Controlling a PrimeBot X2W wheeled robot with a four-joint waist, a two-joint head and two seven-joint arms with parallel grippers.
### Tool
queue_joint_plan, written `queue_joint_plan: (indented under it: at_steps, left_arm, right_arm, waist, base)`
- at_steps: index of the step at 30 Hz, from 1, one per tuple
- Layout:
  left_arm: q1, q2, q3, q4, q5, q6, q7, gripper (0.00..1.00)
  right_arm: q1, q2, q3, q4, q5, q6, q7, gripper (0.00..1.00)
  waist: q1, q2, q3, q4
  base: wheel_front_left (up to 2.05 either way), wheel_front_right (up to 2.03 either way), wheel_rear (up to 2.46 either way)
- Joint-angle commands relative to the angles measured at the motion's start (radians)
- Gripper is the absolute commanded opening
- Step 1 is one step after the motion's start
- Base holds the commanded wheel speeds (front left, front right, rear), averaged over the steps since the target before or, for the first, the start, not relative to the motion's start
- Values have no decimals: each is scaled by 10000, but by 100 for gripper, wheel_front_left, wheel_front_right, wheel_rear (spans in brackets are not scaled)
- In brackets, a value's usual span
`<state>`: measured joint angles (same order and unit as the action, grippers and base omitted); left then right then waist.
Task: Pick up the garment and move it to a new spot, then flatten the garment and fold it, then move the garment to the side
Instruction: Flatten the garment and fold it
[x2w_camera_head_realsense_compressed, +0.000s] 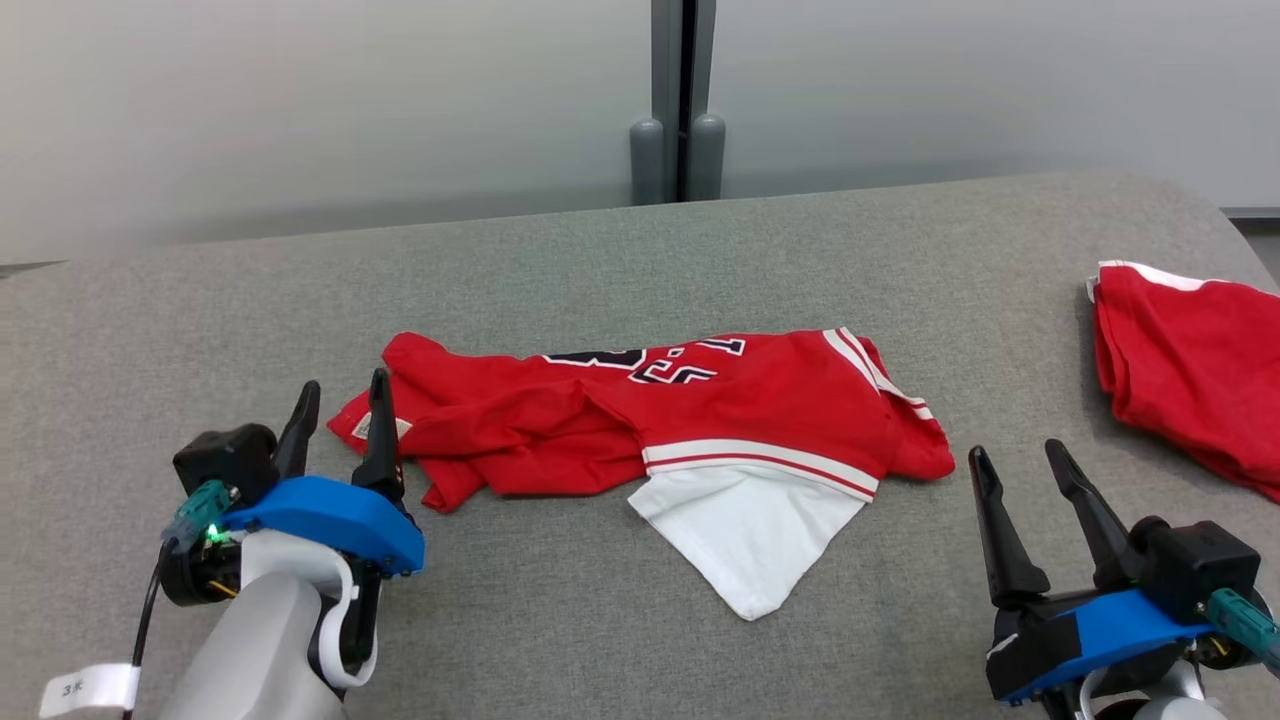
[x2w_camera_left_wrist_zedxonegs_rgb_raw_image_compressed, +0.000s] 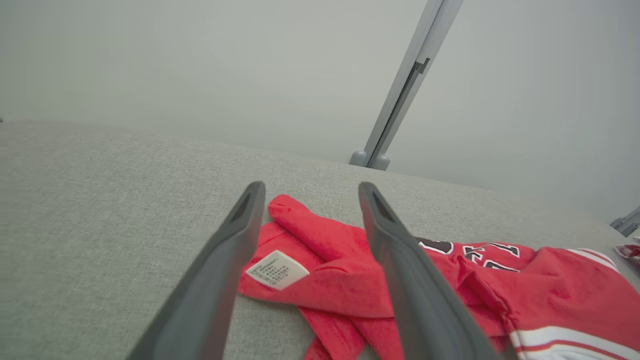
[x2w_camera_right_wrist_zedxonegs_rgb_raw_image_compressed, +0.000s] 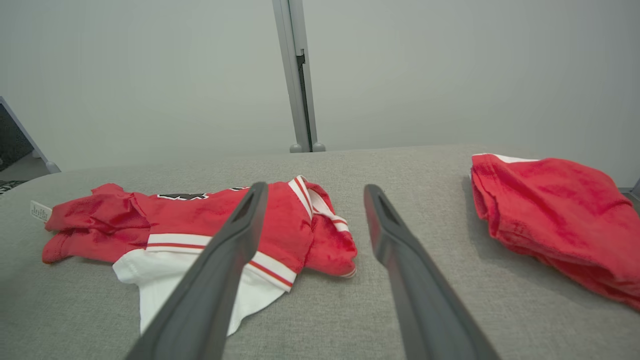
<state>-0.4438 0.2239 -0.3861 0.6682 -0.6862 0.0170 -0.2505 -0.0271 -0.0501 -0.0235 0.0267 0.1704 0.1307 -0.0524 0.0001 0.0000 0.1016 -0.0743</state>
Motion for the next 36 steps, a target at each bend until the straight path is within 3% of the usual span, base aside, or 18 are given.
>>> queue_joint_plan:
  at_steps: [1,10,14,26,31,36]
  left_arm:
    - [314,81,129,-331,154,-67,-98,100]
    - [2626,259,1126,-3253,1572,36,-149,100]
    - [3495,299,1397,-3777,1866,82,-152,100]
    - [4404,228,1887,-4418,2000,265,-153,100]
    - [4206,161,1943,-4551,1887,342,-153,100]
    - [4050,167,1851,-4659,1946,337,-101,100]
  right_arm:
    - [93,-5,-3,-3,31,2,49,100]
    - [371,-6,81,60,92,3,280,100]
    - [561,-5,191,174,159,2,559,100]
    - [384,-5,717,1013,556,2,2028,100]
    - [-307,-9,969,2143,1108,2,3341,100]
    - [-1303,-8,1176,3597,1474,2,3745,100]
  waist:
    - [-1,0,-173,152]
    - [-1,0,-742,456]
    - [-1,0,-916,502]
    - [-1,0,-905,594]
    - [-1,0,-678,638]
    - [-1,0,-462,808]
  base:
    - [0,0,0]
    - [0,0,0]
    - [0,0,0]
    - [0,0,0]
    - [0,0,0]
    - [0,0,0]
